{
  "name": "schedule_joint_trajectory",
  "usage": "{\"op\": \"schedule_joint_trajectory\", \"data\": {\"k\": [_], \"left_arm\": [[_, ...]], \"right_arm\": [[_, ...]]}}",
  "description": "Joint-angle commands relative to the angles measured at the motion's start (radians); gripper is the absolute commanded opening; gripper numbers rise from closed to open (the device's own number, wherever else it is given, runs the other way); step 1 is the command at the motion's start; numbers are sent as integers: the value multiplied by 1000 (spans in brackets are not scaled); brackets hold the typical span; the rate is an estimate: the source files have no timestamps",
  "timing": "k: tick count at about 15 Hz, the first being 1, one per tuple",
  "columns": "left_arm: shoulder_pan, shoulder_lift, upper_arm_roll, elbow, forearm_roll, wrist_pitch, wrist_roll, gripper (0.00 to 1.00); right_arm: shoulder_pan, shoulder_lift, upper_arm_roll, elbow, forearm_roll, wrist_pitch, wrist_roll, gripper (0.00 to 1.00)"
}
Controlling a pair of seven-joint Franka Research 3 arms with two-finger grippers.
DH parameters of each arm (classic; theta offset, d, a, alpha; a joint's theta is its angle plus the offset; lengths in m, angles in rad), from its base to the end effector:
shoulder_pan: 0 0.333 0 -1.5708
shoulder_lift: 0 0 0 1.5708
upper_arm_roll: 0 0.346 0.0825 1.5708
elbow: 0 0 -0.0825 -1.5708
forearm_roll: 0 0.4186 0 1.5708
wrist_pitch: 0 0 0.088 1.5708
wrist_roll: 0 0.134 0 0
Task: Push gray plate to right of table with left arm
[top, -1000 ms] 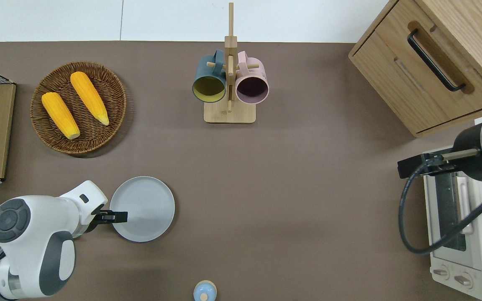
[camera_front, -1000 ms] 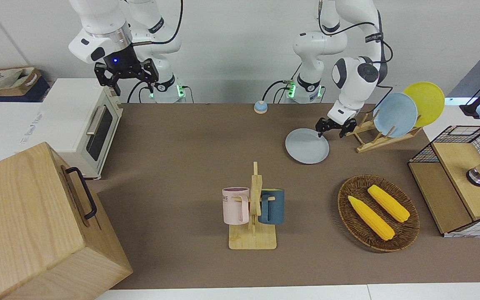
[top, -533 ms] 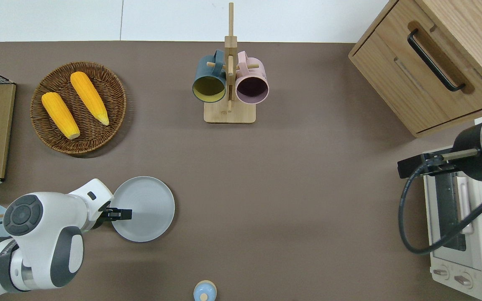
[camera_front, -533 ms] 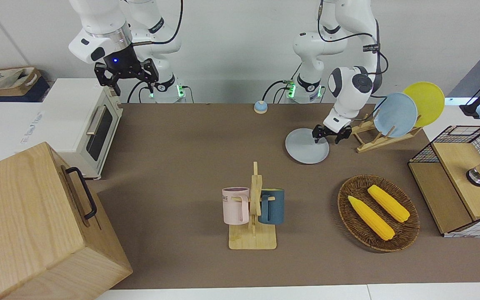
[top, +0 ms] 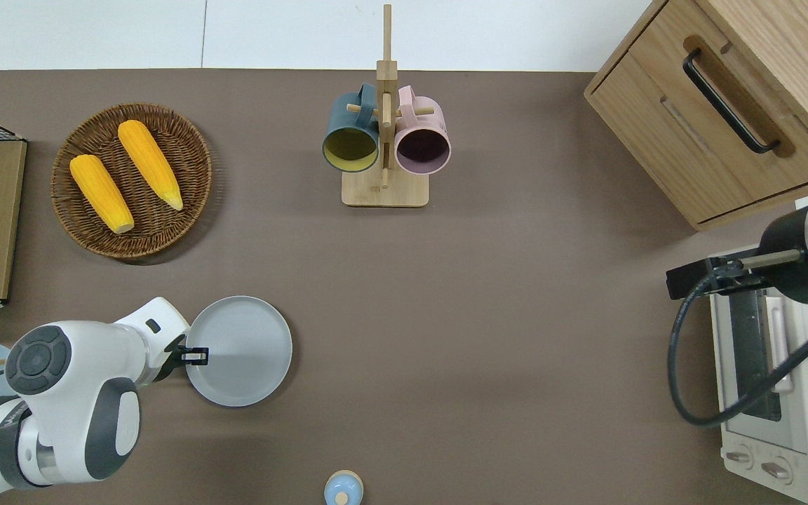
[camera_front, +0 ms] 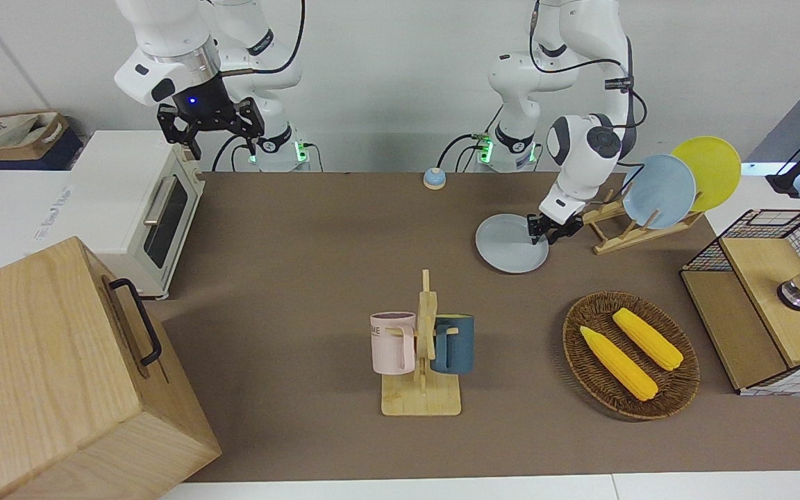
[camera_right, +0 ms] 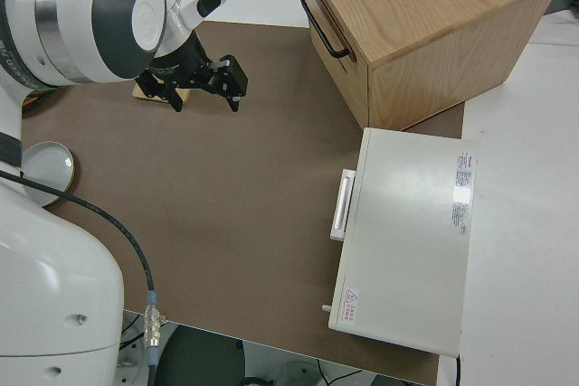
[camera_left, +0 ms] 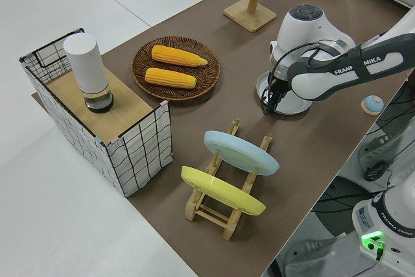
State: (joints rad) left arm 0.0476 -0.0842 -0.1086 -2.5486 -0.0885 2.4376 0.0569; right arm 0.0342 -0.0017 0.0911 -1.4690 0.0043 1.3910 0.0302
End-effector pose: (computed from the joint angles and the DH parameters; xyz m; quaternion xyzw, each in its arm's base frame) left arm 0.4632 -0.0293 0.2737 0.9993 -0.0246 -0.0135 0.0236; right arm 0.5627 0.0716 0.6641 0.9981 0.0478 -0.0382 0.0009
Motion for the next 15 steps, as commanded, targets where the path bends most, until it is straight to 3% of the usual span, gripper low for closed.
{"op": "schedule_joint_trajectory", "data": {"k": [1,7,15], "left_arm": [[-11,6,1,-10,-11,17,-9,0],[-35,37,-2,1,-13,35,-52,0],[-313,142,-10,99,-20,77,-418,0]], "right_arm": [[-11,-8,6,-1,8,-12,-3,983],[-11,-8,4,1,8,-12,-3,983],[-11,-8,6,-1,8,-12,-3,983]]}}
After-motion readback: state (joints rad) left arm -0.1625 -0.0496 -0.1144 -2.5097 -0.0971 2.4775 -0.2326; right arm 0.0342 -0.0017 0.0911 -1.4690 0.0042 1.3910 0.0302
